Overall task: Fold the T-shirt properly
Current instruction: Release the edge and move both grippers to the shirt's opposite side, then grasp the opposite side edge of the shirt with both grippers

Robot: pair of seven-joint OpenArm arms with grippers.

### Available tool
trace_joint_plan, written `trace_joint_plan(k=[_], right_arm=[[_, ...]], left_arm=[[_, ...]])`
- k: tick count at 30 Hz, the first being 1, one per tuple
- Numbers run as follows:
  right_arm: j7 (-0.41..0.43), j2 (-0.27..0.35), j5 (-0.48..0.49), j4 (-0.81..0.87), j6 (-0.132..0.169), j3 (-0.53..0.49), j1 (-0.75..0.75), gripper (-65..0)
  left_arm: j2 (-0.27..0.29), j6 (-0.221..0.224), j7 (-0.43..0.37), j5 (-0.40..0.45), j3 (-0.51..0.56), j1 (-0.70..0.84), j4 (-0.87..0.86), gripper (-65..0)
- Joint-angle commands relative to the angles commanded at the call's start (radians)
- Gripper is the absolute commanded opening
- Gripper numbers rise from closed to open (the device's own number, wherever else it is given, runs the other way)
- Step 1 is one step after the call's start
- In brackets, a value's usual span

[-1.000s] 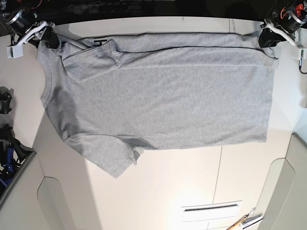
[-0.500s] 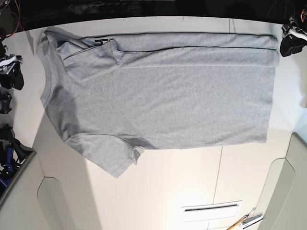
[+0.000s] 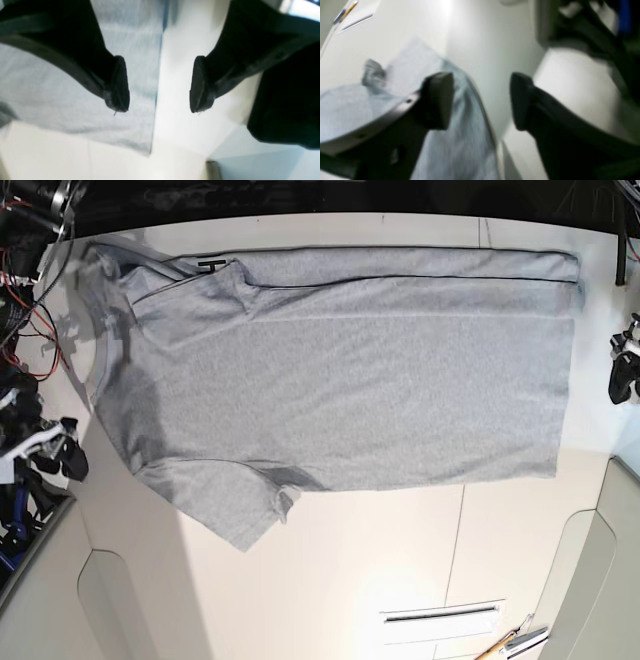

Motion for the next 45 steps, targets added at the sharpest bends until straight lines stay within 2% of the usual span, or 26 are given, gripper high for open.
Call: trace_joint_plan(k=[4,8,11,16,18,22,31,45], right_arm=[[0.052,0.000,-0.053,-0.172,0.000,-0.076,0.121,-27.6],[0.080,-0.008,-0.081,-0.298,0.000,-0.119,0.177,-27.6],[0.096,-0.024,-0.103,-0.323,0.001,-0.120,0.174,-27.6],[0.095,-0.056,-0.129,-0.323,0.001,-0.120,0.169,-27.6],[0.095,-0.064,-0.129,-0.323,0.001,-0.120,0.169,-27.6],[0.095,-0.085,-0.130,-0.323,0.001,-0.120,0.169,-27.6],[0.094,-0.133,-0.129,-0.323,0.007,-0.121,0.169,-27.6],[0.084,-0.129,-0.125,-0.323,0.007,-0.123,0.171,-27.7]], left_arm=[[-0.048,0.000,-0.019,0.009,0.126,-0.188,-0.223,-23.7],[-0.060,0.000,-0.047,0.047,0.238,-0.370,-0.459,-23.7],[-0.060,0.000,-0.061,0.047,0.323,-0.478,-0.606,-23.7],[-0.059,0.000,-0.127,0.136,0.417,-0.594,-0.761,-23.7],[-0.057,0.025,-0.135,0.163,0.440,-0.618,-0.800,-23.7],[-0.042,0.028,-0.137,0.172,0.463,-0.632,-0.834,-23.7],[0.042,0.028,-0.134,0.172,0.463,-0.633,-0.834,-23.8],[0.060,0.028,-0.118,0.172,0.463,-0.633,-0.834,-24.0]])
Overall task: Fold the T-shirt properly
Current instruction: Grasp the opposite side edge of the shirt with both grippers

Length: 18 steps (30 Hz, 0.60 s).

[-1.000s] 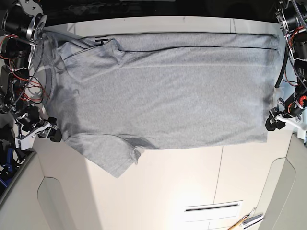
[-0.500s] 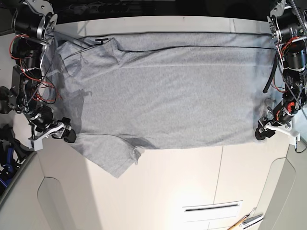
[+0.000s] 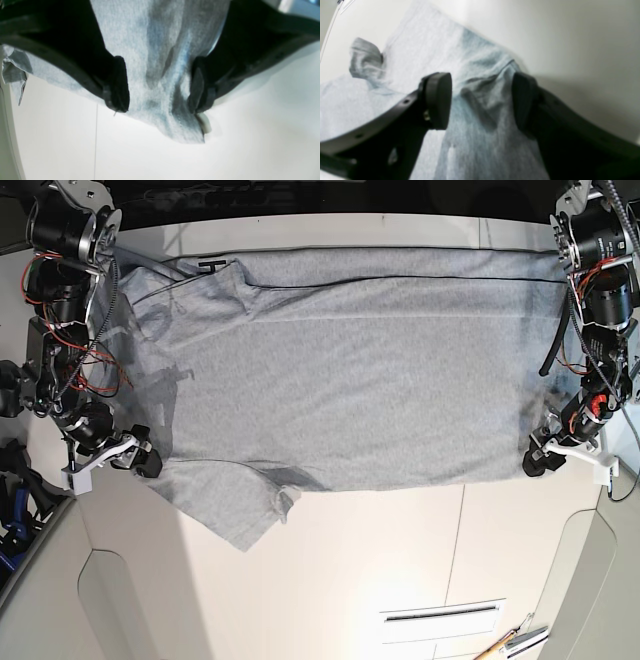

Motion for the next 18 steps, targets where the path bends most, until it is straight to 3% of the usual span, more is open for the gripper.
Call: trace_joint_plan(k=[7,9,12,16,18], right_arm=[[0.027,0.039,0.009,0.021,-0.019,0.001,0.004,-27.7],[0.037,0.049,-0.005,0.021,-0.047,0.001,0.004,-27.7],[0.061,0.049,-0.082,0.020,-0.116,0.001,0.003,-27.7],[0.060,0.043,-0.090,0.009,-0.111,0.000,-0.004,-27.7],[0.060,0.039,-0.089,-0.014,-0.090,0.000,-0.004,-27.7]], left_arm=[[0.000,0.000,0.008,0.000,0.000,0.000,0.000,-24.0],[0.000,0.000,0.008,0.000,0.000,0.000,0.000,-24.0],[0.000,0.000,0.008,0.000,0.000,0.000,0.000,-24.0],[0.003,0.000,0.008,0.000,0.000,0.000,0.000,-24.0],[0.006,0.000,0.013,0.000,0.000,0.000,0.000,-24.1]])
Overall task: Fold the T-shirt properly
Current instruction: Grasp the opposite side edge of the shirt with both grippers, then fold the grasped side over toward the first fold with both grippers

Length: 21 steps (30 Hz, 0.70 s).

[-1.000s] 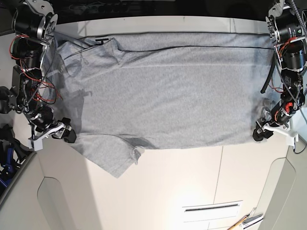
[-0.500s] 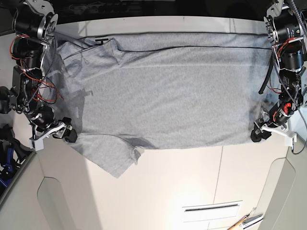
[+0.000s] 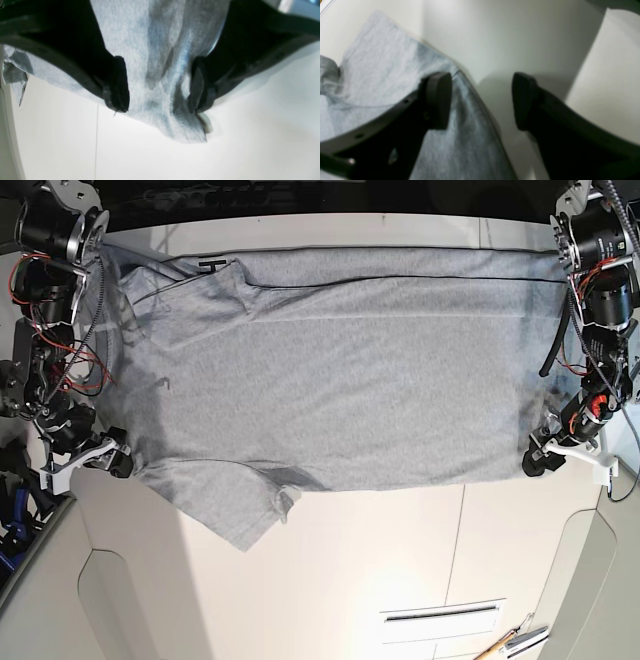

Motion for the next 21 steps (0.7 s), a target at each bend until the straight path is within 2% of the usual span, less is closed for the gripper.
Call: trace_joint_plan(k=[2,4,8,10,12,17,18,21], right_arm=[[0.000,-0.008,0.006,-0.023,0.048,0.000,0.000,-27.7],[0.000,-0.019,0.028,-0.046,0.080,0.000,0.000,-27.7],[-0.008,-0.054,0.039,-0.050,0.096,-0.002,0.000,-27.7],[-0.009,-0.066,0.045,-0.050,0.096,-0.010,0.000,-28.6],[-0.009,-0.068,0.045,-0.050,0.096,-0.030,0.000,-35.5],[-0.008,-0.068,0.044,-0.050,0.096,-0.050,0.003,-62.7],[-0.008,-0.068,0.044,-0.050,0.096,-0.050,0.003,-65.0],[-0.008,-0.065,0.042,-0.048,0.096,-0.050,0.006,-65.0]], left_arm=[[0.004,0.000,0.001,0.000,0.000,0.000,0.000,-24.1],[0.011,0.000,0.002,-0.003,0.000,0.000,0.000,-24.1],[0.024,0.000,0.002,-0.003,0.000,0.000,0.000,-24.8],[0.031,0.000,0.002,-0.002,0.000,0.000,0.000,-28.9],[0.034,-0.001,0.001,-0.002,0.000,0.000,0.000,-38.3],[0.030,-0.028,0.001,0.001,0.000,-0.011,0.000,-64.5],[0.029,-0.028,0.002,0.001,0.000,-0.017,0.000,-65.0],[0.030,-0.028,0.005,0.001,0.000,-0.040,0.000,-65.0]])
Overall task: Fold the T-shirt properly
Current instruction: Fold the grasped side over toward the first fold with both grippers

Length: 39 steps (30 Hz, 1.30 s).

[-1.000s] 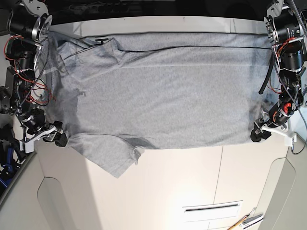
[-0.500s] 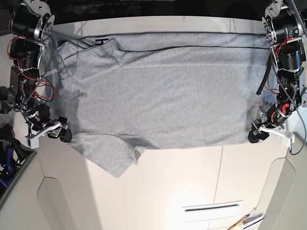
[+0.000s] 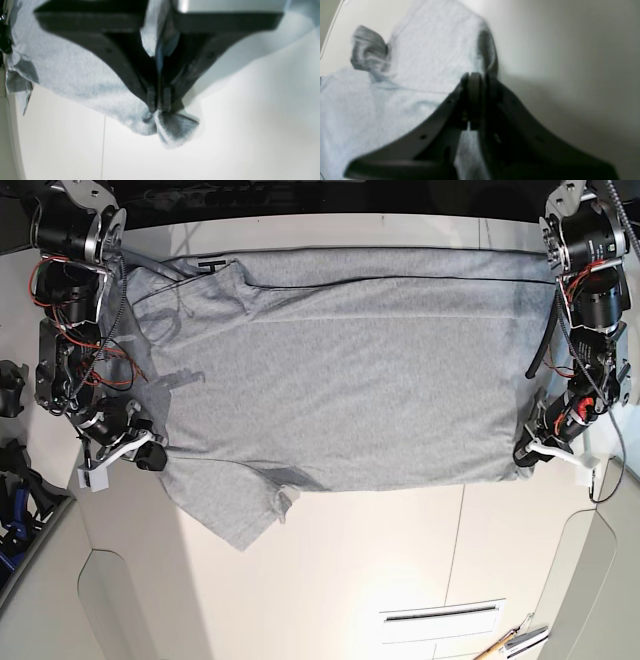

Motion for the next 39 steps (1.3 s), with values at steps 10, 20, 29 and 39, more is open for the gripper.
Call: trace_joint_plan(k=[10,20,29,39], right_arm=[[-0.019,0.006,0.002,0.113,0.000,0.000,0.000,-65.0],[-0.143,0.026,0.094,0.236,0.007,0.000,-0.006,-65.0],[-0.230,0.067,0.174,0.359,0.007,0.000,-0.070,-65.0],[-0.234,0.160,0.213,0.555,0.007,0.011,-0.286,-65.0]], left_arm=[[-0.014,0.000,0.066,-0.025,0.000,-0.057,0.007,-65.0],[-0.080,0.000,0.203,-0.140,0.000,-0.056,0.079,-65.0],[-0.106,0.000,0.377,-0.253,0.000,-0.003,0.226,-65.0],[-0.183,0.000,0.409,-0.323,-0.003,0.208,0.454,-65.0]])
